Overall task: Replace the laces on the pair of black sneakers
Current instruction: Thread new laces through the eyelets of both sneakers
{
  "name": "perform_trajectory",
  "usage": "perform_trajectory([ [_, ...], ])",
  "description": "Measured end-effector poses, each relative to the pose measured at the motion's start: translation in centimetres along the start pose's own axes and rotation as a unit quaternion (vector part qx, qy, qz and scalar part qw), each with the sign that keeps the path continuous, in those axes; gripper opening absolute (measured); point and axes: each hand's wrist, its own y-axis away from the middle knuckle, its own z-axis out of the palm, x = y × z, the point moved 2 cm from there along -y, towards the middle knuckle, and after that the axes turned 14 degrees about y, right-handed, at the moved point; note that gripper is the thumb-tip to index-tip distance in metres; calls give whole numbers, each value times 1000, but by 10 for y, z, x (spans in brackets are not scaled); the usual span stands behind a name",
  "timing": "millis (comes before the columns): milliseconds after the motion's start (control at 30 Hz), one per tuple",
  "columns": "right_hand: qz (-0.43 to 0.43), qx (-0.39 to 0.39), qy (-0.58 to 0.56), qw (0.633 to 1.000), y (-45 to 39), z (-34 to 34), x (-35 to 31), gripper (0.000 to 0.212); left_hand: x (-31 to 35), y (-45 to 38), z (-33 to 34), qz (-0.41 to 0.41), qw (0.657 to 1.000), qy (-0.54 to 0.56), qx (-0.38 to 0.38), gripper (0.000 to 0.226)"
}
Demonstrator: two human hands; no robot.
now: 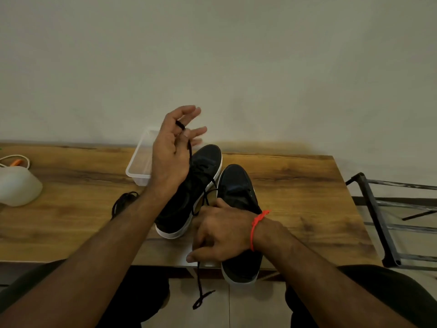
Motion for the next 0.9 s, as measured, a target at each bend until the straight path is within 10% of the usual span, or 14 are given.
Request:
perform_trajectory([
  [133,35,130,-86,987,7,-14,25,26,-12,11,15,-52,995,-42,-71,30],
  [300,335,132,-103,927,46,-25,87,27,-35,27,26,-102,977,-145,-117,23],
  [500,425,176,-536,708,54,-19,87,50,-29,32,51,-96,933,-180,-295,9],
  [800,350,220,-586,697,42,-14,79,18,-36,36,44,-143,910,-211,-327,22],
  [900,382,264,-529,710,41,-17,78,15,-42,36,39,-194,944,-159,-216,38],
])
